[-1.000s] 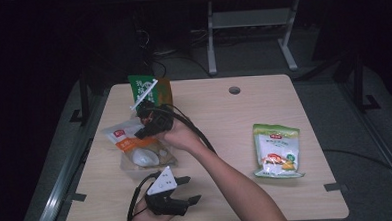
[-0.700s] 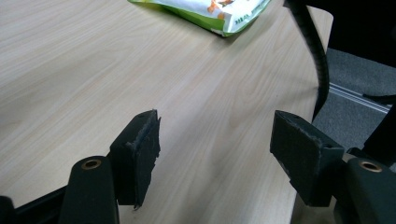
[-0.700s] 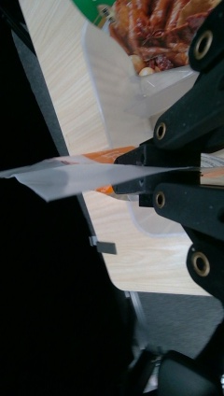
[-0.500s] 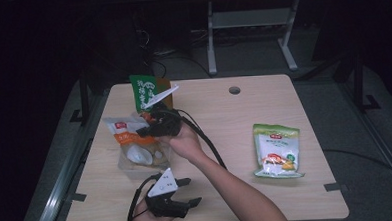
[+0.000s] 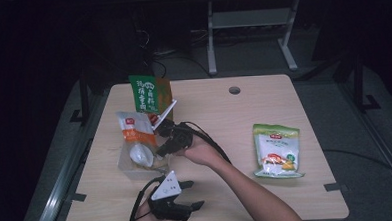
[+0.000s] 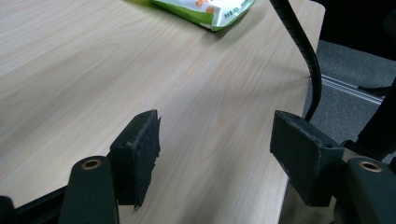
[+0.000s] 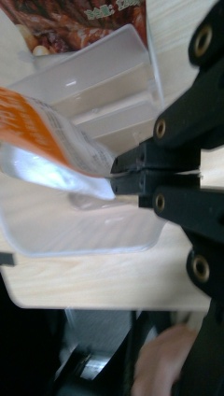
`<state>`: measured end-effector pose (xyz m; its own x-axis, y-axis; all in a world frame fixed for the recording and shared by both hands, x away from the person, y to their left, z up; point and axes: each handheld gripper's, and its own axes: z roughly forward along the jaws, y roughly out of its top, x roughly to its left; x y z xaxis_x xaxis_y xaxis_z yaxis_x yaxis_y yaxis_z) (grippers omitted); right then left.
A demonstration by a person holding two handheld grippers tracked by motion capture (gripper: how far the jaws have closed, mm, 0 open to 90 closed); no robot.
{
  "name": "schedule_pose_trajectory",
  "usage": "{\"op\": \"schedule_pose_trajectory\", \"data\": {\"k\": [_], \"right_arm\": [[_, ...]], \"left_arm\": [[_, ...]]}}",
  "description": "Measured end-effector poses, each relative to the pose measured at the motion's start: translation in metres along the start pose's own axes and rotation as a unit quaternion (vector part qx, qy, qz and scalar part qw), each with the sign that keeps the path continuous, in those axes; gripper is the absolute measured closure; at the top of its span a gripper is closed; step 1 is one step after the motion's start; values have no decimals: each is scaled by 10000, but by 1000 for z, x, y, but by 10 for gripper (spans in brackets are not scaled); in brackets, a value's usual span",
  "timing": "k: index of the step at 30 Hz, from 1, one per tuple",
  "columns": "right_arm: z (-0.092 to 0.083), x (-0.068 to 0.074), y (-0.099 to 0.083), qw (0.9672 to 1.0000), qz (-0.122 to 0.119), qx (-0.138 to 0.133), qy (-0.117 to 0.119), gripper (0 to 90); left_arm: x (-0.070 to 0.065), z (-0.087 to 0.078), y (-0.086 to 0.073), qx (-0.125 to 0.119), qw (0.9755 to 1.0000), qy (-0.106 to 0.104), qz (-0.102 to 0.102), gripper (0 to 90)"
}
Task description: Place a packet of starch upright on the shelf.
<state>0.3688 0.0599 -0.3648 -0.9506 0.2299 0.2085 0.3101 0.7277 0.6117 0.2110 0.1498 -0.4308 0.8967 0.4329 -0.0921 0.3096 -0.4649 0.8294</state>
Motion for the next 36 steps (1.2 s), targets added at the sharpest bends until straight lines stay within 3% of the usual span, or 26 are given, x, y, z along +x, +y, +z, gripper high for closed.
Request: {"op": "schedule_pose_trajectory", "data": {"k": [4,6,12,13,14,15,16,17,20,21,24,27,28,29,31,34,36], "right_arm": [[6,-2,-2,9998,-117,134,61,900],[9,0,-2,9994,-272,212,-69,900],[13,-6,-5,9996,-193,206,46,888],[11,-9,-5,9997,-156,178,64,822],[11,-9,-5,9997,-156,178,64,822],[7,-14,0,9998,1,36,194,706],[7,-14,0,9998,1,36,194,706],[-1,-16,8,9998,25,-145,145,621],[-8,-18,18,9994,113,-304,140,591],[-17,-21,31,9988,202,-440,28,561],[-19,-26,43,9987,242,-452,-2,560],[-13,-32,57,9987,428,-291,-40,768],[-13,-32,57,9987,428,-291,-40,768],[-9,-29,59,9989,383,-258,24,894],[-8,-24,58,9985,372,-397,24,897],[-10,-16,53,9975,291,-601,-210,900],[-10,-13,48,9958,340,-838,-166,900]], "left_arm": [[1,0,-1,27,10000,-7,28,325],[1,0,-1,20,10000,-7,21,325],[1,0,0,16,10000,-10,61,325],[1,0,0,22,10000,-16,65,325],[1,0,0,22,10000,-16,65,325],[1,0,0,6,10000,-15,57,325],[1,0,0,6,10000,-15,57,325],[0,0,0,1,10000,-12,29,325],[1,-1,0,17,10000,-9,42,325],[1,0,0,0,10000,-4,9,325],[1,0,0,6,10000,-16,23,325],[1,0,0,-6,10000,-23,47,325],[1,0,0,-6,10000,-23,47,325],[1,0,0,-9,10000,-25,33,325],[0,0,0,-8,10000,-22,52,325],[0,0,1,-10,10000,-10,76,325],[1,-1,1,-18,10000,-6,86,325]]}}
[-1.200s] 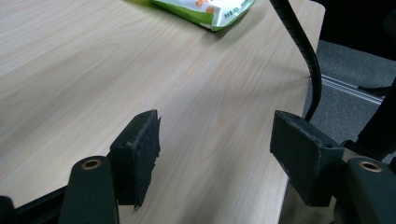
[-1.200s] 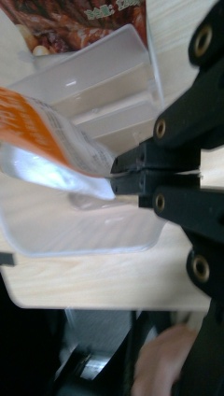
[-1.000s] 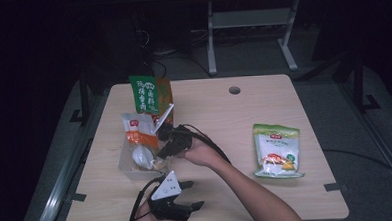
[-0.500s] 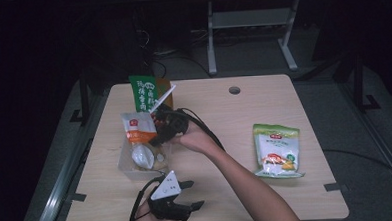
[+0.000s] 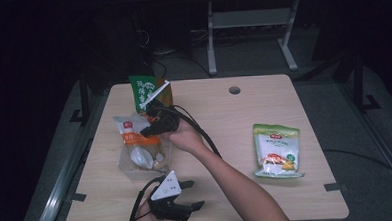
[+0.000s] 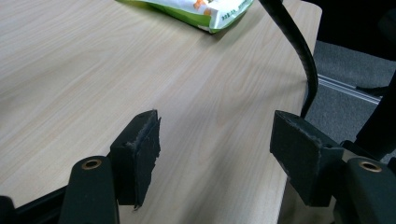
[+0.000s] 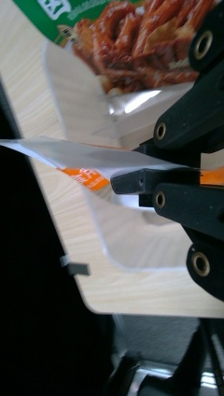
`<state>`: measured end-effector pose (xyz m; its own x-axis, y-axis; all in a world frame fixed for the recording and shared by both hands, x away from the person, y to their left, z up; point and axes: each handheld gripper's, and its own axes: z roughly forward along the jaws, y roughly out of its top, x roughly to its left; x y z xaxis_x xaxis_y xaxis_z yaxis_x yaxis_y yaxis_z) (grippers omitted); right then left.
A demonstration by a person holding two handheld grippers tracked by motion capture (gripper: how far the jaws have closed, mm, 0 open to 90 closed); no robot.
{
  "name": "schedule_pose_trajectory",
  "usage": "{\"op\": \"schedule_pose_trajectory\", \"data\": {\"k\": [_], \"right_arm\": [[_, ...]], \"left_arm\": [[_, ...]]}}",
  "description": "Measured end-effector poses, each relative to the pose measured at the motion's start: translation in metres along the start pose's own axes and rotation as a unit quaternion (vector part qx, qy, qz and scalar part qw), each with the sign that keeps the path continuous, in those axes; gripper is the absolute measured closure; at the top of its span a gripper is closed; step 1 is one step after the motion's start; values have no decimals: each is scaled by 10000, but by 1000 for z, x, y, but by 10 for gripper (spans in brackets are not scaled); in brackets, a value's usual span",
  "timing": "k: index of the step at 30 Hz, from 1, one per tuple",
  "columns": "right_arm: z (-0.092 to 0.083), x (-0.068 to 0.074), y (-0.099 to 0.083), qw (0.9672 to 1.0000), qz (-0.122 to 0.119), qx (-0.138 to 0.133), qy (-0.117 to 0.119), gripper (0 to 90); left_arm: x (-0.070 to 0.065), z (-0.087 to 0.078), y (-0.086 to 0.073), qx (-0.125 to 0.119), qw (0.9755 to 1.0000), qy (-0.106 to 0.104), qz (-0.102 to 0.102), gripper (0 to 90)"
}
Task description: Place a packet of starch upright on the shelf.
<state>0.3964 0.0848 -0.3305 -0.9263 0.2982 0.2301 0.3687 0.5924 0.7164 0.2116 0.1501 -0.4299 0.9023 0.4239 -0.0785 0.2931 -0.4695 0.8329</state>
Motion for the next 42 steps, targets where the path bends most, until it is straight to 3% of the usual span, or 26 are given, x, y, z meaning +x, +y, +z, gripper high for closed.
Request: {"op": "schedule_pose_trajectory", "data": {"k": [4,11,15,21,28,30,32,33,34,42], "right_arm": [[-4,8,-3,9992,-12,-388,-20,900],[-1,15,-13,9965,116,-810,153,899],[6,17,-22,9974,-22,-712,114,894],[3,16,-33,9983,-132,-536,167,897],[2,12,-45,9990,-28,-326,309,887],[1,11,-45,9994,-198,-227,181,857],[0,12,-45,9995,-188,-202,168,832],[-2,11,-45,9996,-222,-132,148,699],[-3,11,-46,9996,-235,-132,96,651],[-27,4,-52,9996,-25,-252,119,493]], "left_arm": [[0,0,0,-2,10000,-2,-16,325],[0,0,0,16,10000,-18,13,325],[-1,-1,0,-17,10000,-22,-41,325],[-1,0,0,-17,10000,-30,-41,325],[-2,3,1,38,10000,-54,-4,324],[-3,4,0,41,10000,-57,-9,324],[-2,4,0,34,10000,-61,-18,324],[-2,4,0,41,10000,-52,-24,325],[-2,3,0,44,10000,-53,-29,324],[-2,5,0,67,9999,-73,-31,324]]}}
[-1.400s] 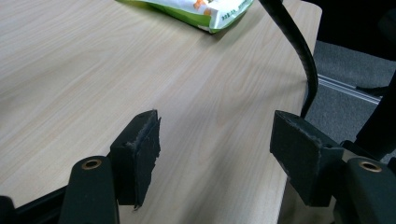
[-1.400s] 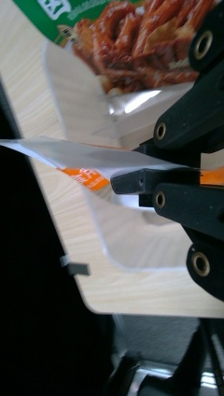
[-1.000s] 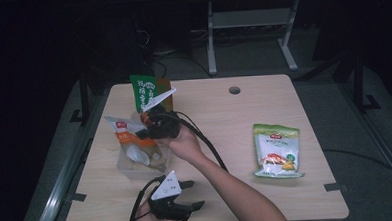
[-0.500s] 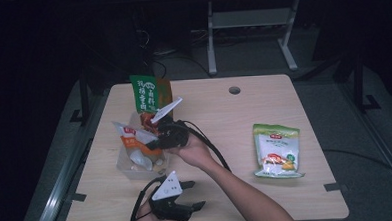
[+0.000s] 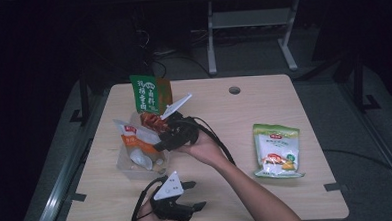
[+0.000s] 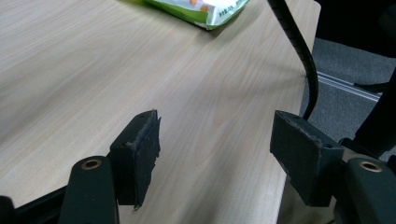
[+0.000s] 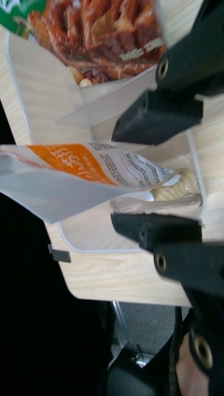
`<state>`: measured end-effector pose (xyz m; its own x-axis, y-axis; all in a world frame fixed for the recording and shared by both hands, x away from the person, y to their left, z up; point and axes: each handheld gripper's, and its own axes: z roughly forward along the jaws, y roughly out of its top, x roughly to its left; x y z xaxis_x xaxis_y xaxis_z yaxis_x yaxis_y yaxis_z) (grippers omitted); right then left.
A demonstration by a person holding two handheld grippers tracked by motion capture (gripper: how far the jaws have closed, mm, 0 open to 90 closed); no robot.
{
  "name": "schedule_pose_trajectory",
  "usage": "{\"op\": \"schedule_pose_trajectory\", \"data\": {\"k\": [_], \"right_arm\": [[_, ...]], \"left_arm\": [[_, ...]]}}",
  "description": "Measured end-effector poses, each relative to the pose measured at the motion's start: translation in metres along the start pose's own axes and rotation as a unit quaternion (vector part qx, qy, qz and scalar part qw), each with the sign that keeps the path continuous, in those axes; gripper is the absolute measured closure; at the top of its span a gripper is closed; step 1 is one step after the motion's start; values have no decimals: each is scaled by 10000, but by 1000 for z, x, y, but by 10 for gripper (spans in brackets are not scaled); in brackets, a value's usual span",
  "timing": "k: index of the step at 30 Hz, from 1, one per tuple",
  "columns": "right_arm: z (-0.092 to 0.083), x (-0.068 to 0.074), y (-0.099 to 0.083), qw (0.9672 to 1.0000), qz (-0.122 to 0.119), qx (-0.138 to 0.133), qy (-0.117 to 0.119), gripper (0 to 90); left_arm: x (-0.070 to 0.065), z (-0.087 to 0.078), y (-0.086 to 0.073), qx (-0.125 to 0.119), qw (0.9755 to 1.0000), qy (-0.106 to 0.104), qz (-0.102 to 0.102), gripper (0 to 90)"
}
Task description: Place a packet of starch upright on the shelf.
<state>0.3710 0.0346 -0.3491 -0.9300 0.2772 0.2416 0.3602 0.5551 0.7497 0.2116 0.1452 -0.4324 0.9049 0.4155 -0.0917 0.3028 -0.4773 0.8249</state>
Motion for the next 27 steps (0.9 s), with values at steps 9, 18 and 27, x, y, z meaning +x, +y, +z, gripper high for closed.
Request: {"op": "schedule_pose_trajectory", "data": {"k": [9,18,27], "right_arm": [[-41,-3,-25,9997,112,-85,-212,416],[-79,-15,-68,9974,370,2,-615,387],[-117,-26,-110,9933,673,4,-936,365]], "left_arm": [[3,2,0,33,10000,55,15,311],[1,8,-1,114,9999,97,7,308],[3,14,1,150,9998,107,-18,308]]}}
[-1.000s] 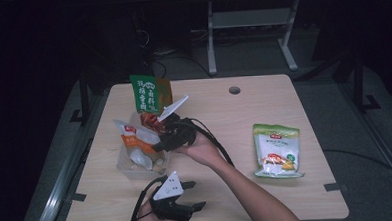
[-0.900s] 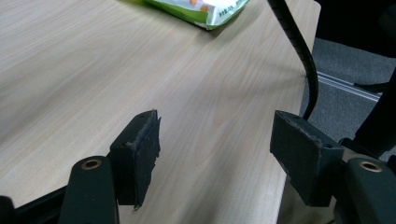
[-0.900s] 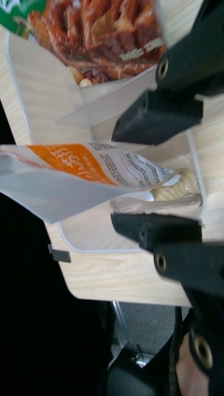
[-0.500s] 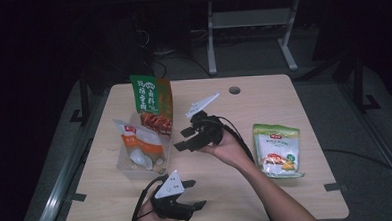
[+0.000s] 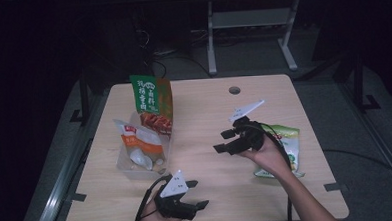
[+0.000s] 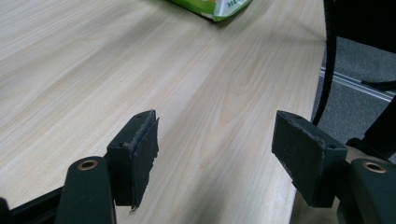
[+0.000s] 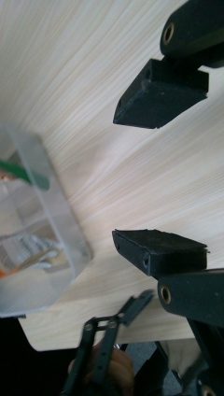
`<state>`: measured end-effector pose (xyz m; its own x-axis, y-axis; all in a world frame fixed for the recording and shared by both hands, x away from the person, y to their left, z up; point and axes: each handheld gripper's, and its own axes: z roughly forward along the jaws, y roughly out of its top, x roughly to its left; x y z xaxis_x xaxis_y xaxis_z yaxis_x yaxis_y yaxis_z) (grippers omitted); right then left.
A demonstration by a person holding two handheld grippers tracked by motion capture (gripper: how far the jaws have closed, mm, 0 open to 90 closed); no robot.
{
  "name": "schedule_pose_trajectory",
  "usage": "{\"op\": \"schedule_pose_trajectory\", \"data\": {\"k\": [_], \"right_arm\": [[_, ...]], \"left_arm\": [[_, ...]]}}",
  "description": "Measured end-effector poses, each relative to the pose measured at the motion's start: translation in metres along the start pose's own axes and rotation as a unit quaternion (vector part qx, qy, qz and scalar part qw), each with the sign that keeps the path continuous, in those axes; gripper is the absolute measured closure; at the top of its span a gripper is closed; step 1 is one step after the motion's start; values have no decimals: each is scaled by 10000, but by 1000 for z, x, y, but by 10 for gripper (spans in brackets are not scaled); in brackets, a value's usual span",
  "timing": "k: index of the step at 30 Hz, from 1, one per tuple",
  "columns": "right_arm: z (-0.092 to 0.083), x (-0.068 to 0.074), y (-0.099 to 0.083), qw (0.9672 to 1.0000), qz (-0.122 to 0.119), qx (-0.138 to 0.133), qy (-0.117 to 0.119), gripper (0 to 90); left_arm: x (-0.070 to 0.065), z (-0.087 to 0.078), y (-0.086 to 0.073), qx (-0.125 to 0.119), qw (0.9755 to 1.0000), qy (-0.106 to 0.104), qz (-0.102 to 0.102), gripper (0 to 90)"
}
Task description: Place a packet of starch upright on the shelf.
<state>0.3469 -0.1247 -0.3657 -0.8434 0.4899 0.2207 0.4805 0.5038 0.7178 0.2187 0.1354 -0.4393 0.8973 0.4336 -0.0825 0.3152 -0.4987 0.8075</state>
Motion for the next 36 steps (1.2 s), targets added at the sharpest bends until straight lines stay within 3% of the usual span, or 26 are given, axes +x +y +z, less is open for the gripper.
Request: {"op": "schedule_pose_trajectory", "data": {"k": [4,9,15,23,27,32,33,36], "right_arm": [[-25,-13,-23,9994,223,-20,-254,357],[-41,-25,-44,9978,403,77,-522,349],[-55,-37,-65,9949,710,131,-702,346],[-77,-58,-96,9878,1139,222,-1036,338],[-83,-64,-105,9854,1243,248,-1136,334],[-93,-77,-121,9788,1482,311,-1380,330],[-93,-77,-121,9788,1482,311,-1380,330],[-96,-87,-131,9738,1669,369,-1502,326]], "left_arm": [[-2,7,5,30,10000,-32,31,308],[-3,14,14,21,9999,-56,111,307],[-4,24,22,-74,9999,-97,48,307],[-4,44,35,-77,9997,-206,58,307],[-6,50,40,-84,9996,-248,90,307],[-7,59,48,-95,9995,-290,104,307],[-7,59,48,-95,9995,-290,104,307],[-7,63,50,-99,9994,-311,104,307]]}}
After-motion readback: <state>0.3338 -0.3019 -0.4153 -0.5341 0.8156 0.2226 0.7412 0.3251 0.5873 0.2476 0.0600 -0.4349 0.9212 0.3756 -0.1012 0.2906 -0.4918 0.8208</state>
